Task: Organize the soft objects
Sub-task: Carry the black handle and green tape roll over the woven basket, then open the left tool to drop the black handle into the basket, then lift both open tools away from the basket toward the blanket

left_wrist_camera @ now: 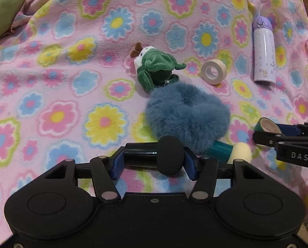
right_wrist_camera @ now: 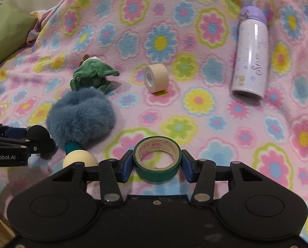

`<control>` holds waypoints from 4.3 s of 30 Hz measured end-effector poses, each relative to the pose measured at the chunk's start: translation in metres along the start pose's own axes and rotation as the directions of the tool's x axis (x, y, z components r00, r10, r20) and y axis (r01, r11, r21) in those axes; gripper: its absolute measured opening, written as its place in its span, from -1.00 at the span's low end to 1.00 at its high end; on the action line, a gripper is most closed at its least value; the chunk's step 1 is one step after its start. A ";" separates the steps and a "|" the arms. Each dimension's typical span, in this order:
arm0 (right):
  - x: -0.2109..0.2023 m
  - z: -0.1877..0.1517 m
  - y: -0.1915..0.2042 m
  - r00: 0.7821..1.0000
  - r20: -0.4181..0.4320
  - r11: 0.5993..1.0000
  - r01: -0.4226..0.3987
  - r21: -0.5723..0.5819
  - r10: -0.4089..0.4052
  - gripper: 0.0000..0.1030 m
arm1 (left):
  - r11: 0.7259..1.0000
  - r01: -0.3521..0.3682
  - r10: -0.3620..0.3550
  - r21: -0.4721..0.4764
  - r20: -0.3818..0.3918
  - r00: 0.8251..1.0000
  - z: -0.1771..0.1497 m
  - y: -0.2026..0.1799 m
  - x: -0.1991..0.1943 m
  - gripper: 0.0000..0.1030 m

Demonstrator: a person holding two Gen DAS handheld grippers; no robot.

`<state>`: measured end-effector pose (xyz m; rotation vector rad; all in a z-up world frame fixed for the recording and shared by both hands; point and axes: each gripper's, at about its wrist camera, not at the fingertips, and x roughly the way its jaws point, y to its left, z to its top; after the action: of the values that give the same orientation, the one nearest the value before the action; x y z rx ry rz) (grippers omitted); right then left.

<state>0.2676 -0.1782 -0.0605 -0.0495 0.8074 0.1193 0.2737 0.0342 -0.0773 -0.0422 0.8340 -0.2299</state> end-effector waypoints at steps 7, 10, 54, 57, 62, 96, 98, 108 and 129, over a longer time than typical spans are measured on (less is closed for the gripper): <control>-0.045 -0.002 -0.009 0.999 0.035 0.998 -0.010 0.069 0.008 -0.08 | 1.000 0.001 0.000 -0.009 0.039 0.999 0.001 -0.011 -0.038 0.06; -0.073 -0.007 -0.009 0.998 0.066 0.996 -0.027 0.080 0.022 -0.08 | 0.999 0.013 -0.012 -0.029 0.057 0.998 -0.001 -0.016 -0.059 0.06; -0.258 -0.159 0.020 0.989 0.084 0.981 -0.136 0.138 0.126 -0.07 | 0.996 -0.036 0.038 -0.084 0.029 0.999 -0.151 -0.079 -0.197 0.06; -0.254 -0.162 0.021 0.988 0.047 0.979 -0.152 0.133 0.147 -0.07 | 0.996 -0.038 0.040 -0.084 0.017 0.999 -0.153 -0.080 -0.196 0.06; -0.250 -0.163 0.027 0.987 0.009 0.980 -0.161 0.114 0.161 -0.07 | 0.995 -0.052 0.053 -0.088 0.005 0.999 -0.154 -0.079 -0.194 0.06; -0.244 -0.164 0.034 0.995 -0.013 0.993 -0.102 0.062 0.103 -0.06 | 0.990 -0.111 0.108 -0.090 -0.037 0.994 -0.157 -0.073 -0.188 0.06; -0.244 -0.164 0.034 0.995 -0.013 0.993 -0.101 0.065 0.102 -0.06 | 0.990 -0.112 0.109 -0.089 -0.037 0.993 -0.157 -0.073 -0.189 0.07; -0.245 -0.164 0.033 0.995 -0.010 0.992 -0.102 0.072 0.102 0.05 | 0.990 -0.116 0.113 -0.083 -0.031 0.993 -0.157 -0.073 -0.189 0.28; -0.244 -0.165 0.030 0.994 -0.021 0.991 -0.101 0.081 0.103 0.11 | 0.990 -0.117 0.114 -0.084 -0.039 0.993 -0.160 -0.070 -0.189 0.29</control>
<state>-0.0217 -0.1843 0.0022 0.0666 0.8391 0.1835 0.0202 0.0153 -0.0379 -0.0711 0.8768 -0.0853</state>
